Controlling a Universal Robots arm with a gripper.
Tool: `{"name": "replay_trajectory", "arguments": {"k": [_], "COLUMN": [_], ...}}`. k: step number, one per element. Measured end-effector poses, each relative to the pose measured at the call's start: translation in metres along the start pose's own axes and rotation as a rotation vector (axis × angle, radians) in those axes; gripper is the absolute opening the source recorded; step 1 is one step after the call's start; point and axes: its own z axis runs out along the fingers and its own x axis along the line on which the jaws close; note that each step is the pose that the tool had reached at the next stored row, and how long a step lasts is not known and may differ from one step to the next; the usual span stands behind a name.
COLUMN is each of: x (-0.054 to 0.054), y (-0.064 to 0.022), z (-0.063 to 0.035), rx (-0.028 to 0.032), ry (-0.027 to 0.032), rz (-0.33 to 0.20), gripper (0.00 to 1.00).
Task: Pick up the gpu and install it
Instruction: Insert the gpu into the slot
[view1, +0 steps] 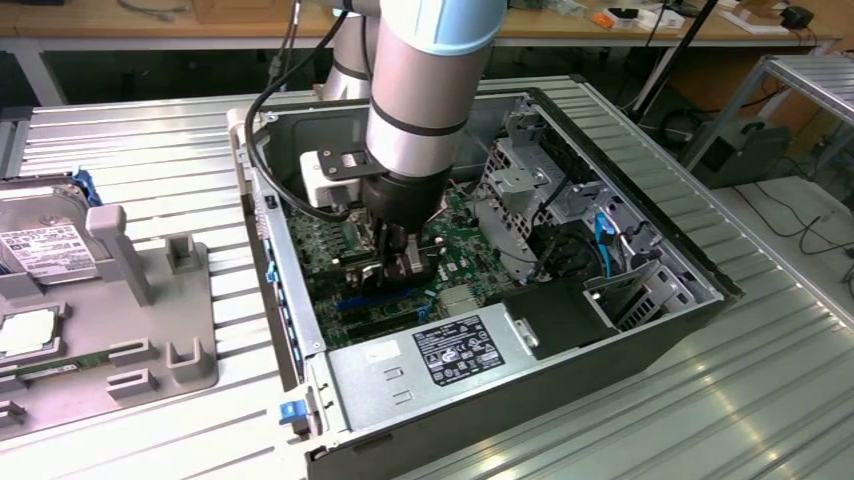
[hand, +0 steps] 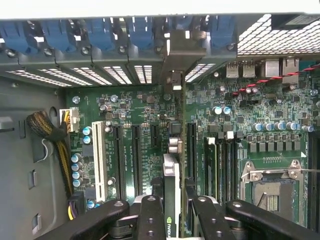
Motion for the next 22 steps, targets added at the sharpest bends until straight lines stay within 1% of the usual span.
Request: {"name": "replay_trajectory", "arguments": {"k": [8, 14, 19, 22], "x": [0.0000, 0.0000, 0.0002, 0.0001], "y": [0.0000, 0.0004, 0.0030, 0.0030], "z": [0.0043, 0.0045, 0.0044, 0.0042], "rx": [-0.0001, -0.0002, -0.0004, -0.0022], "ry": [0.0002, -0.0003, 0.0001, 0.0000], "rz": [0.003, 0.006, 0.006, 0.007], "gripper": [0.27, 0.27, 0.27, 0.27]}}
